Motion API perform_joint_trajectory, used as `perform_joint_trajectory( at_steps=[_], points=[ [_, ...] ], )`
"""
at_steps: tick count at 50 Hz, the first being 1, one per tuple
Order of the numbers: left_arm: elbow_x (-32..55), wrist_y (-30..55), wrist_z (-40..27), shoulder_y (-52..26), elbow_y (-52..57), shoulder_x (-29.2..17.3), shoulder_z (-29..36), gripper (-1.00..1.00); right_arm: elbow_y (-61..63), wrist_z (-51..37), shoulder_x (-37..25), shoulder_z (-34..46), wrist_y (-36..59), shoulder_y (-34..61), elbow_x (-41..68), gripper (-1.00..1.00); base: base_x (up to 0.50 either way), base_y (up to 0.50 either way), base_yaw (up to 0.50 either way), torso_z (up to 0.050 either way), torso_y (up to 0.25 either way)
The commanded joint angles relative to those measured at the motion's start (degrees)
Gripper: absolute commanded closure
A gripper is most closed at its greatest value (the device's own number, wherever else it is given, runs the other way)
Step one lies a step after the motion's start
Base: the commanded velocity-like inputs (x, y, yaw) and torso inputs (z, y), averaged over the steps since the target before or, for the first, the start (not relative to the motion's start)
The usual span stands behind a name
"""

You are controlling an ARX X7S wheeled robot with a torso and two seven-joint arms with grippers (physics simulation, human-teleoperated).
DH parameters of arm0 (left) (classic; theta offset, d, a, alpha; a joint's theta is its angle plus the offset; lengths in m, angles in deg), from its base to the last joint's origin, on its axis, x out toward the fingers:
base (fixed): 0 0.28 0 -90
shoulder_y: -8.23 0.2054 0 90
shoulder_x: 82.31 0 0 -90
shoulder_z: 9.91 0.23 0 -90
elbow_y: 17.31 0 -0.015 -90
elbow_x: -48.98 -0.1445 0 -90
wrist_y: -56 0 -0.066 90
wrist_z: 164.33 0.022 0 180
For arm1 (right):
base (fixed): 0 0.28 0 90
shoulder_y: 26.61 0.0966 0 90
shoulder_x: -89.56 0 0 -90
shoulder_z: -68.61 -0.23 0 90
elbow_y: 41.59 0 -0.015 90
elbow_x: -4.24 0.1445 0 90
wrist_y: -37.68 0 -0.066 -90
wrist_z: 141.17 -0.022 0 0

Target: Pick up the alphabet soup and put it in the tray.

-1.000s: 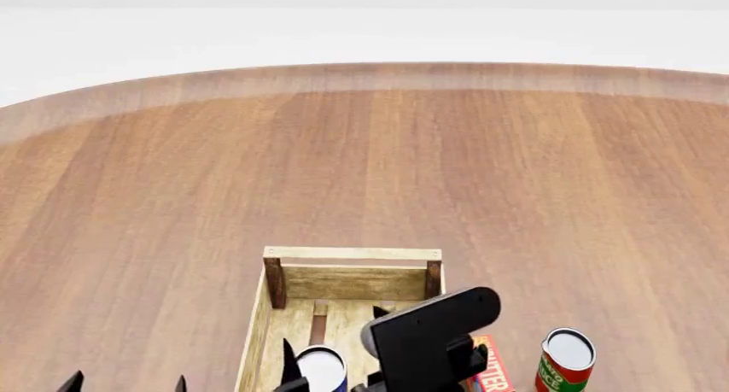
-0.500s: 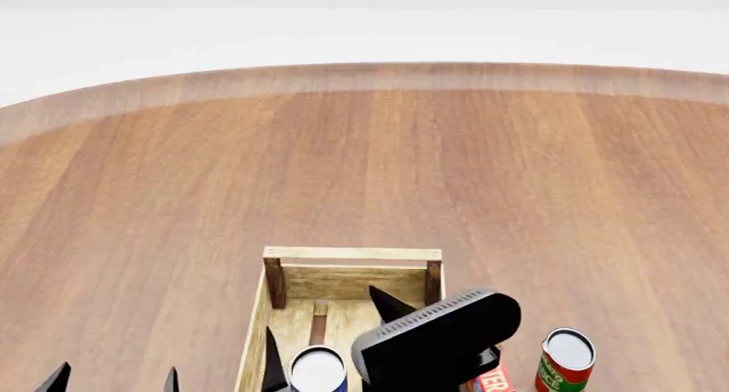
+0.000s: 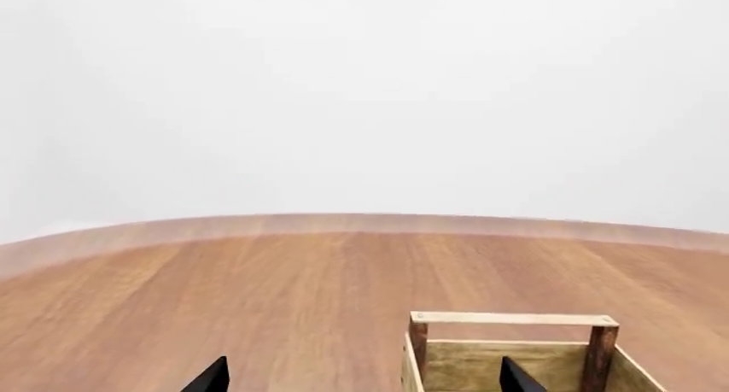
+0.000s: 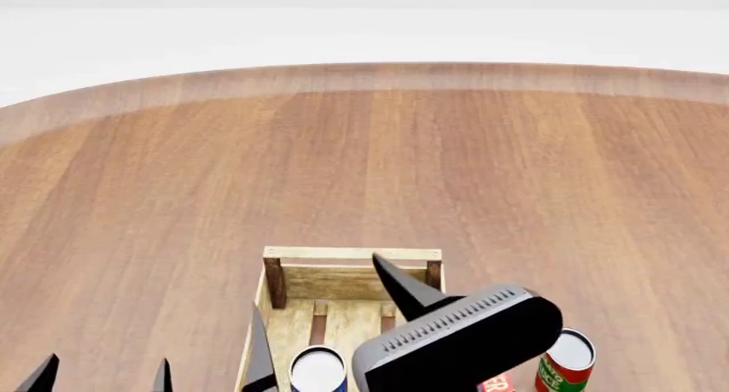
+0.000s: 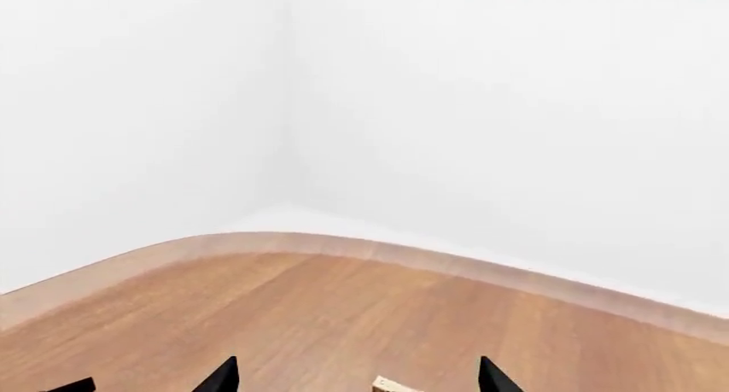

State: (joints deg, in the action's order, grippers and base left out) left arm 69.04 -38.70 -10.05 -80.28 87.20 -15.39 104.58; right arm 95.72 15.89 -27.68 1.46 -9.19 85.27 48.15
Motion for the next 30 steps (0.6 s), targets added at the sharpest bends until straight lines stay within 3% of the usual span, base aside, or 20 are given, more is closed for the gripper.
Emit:
perform_joint_trajectory(
  at_steps=[1,30],
  points=[
    [0.67,0.61,-0.43,0.61,2.85,-0.70,-0.02,-1.00,4.07,-2.49,-0.61,-0.78,1.26,0.58,1.28,-1.00,0.00,0.00,0.00,0.000,0.000],
    [2.31,1.42,-1.70,1.78,8.42,-2.30,-0.78,-1.00,12.12,-10.91,-2.75,-2.10,5.06,3.67,7.55,-1.00,0.00,0.00,0.00,0.000,0.000]
  ],
)
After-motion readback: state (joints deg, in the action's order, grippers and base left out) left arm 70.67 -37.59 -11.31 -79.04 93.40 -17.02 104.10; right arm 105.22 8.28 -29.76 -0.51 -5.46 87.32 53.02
